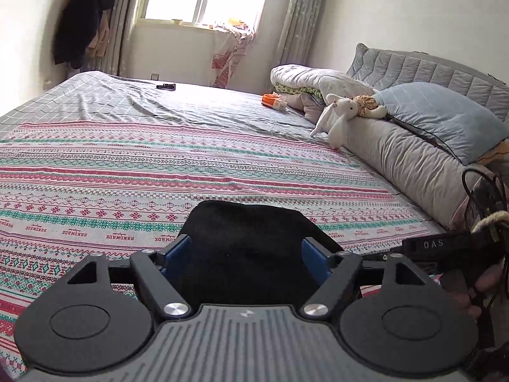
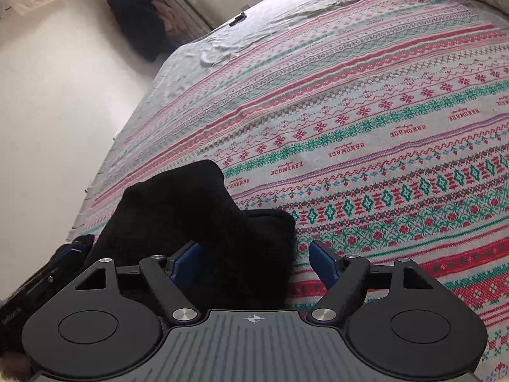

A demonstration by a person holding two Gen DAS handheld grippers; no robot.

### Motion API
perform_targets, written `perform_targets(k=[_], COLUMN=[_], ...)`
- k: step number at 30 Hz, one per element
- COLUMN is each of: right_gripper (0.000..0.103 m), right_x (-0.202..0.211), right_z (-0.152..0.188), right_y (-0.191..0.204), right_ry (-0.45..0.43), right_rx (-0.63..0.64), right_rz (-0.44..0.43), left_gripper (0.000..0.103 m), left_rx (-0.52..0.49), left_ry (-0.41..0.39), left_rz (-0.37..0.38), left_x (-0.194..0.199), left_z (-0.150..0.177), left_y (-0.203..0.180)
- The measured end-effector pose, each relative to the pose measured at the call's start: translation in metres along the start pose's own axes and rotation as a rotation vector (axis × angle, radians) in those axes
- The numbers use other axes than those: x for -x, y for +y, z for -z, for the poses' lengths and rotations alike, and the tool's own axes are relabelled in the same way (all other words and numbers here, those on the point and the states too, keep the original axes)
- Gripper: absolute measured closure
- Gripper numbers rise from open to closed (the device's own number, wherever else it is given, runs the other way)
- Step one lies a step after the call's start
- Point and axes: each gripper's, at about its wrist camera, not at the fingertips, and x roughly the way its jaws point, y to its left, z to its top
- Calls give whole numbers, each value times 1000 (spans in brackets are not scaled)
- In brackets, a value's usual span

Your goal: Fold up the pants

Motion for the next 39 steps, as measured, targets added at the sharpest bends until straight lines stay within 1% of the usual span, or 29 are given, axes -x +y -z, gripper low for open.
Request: perform_targets(k=[1, 3, 5, 7, 9, 11, 14, 15, 17, 19, 21, 22, 23, 26, 28, 32, 36, 39], right_gripper=[26, 26, 26, 26, 26, 26, 27, 27, 29, 30, 32, 39, 49, 65, 69, 72, 72, 72], right_x=[1, 0, -1, -3, -5, -7, -13, -14, -18, -22, -24, -26, -27, -29, -26, -22, -15, -8], right_z=[2, 7, 13, 17, 23, 27, 32, 33, 34, 35, 35, 35, 34, 30, 24, 5, -28, -54], right_y=[-3, -11, -18, -23, -27, -30, -34, -34, -31, -25, -19, -16, -13, -9, -6, -5, -4, -10], right_ry=[11, 43, 75, 107, 138, 153, 166, 164, 176, 169, 157, 151, 145, 136, 124, 78, 2, -56], right_rx=[-13, -44, -75, -106, -134, -153, -174, -175, -164, -143, -120, -113, -105, -87, -78, -77, -62, -79], right_rz=[-7, -29, -60, -104, -151, -180, -215, -230, -246, -250, -236, -226, -213, -209, -217, -224, -203, -191], left_gripper=[1, 0, 0, 0, 0, 0, 5, 5, 7, 9, 11, 14, 16, 24, 29, 32, 34, 34], left_rx=[23, 75, 166, 266, 344, 392, 455, 481, 559, 622, 627, 620, 622, 623, 636, 649, 666, 662], left_ry=[20, 80, 182, 261, 317, 357, 405, 415, 432, 426, 421, 415, 408, 372, 343, 299, 249, 224], left_rz=[4, 4, 7, 43, 107, 157, 228, 240, 278, 297, 301, 300, 306, 314, 332, 343, 380, 406], left_x=[-3, -12, -29, -42, -52, -61, -71, -74, -79, -80, -79, -77, -76, -70, -68, -74, -85, -97], left_z=[-2, -3, -2, 2, 6, 8, 18, 21, 30, 34, 35, 35, 35, 35, 32, 24, 14, 7], left_y=[6, 18, 33, 49, 62, 71, 83, 87, 97, 104, 103, 101, 101, 96, 95, 85, 68, 56])
